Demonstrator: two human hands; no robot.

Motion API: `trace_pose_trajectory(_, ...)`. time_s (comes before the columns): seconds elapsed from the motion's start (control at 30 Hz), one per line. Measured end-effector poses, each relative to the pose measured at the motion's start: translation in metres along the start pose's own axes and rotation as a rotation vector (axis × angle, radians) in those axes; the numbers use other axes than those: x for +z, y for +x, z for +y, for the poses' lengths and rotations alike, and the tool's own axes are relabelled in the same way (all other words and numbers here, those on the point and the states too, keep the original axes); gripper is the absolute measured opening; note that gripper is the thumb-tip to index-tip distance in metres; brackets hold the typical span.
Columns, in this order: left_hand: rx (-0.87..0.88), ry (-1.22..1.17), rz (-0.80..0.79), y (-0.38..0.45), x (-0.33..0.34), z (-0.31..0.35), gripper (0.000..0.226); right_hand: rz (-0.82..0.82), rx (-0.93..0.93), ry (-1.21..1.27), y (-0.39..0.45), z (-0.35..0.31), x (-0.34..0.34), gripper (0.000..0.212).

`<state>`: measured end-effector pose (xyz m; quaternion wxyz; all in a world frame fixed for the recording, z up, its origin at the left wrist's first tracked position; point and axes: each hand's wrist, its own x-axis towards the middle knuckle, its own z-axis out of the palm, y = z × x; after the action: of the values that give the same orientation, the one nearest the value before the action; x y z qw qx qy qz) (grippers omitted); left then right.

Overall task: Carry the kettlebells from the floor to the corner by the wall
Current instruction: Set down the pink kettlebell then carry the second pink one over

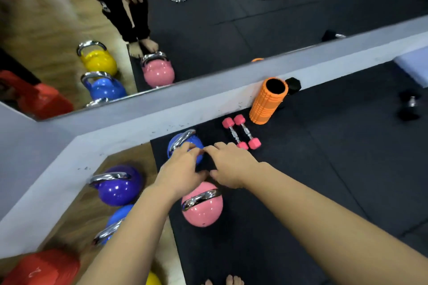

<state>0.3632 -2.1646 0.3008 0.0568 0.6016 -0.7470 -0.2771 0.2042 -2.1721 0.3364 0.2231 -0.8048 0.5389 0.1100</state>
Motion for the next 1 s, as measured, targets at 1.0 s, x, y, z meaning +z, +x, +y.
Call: trace_pose_trajectory(1.0, 1.378, 0.156, -0.015, -0.396, -0.041, 0.567, 0.057, 0.672, 1.285, 0.035, -0.748, -0.056, -0.091, 0.051)
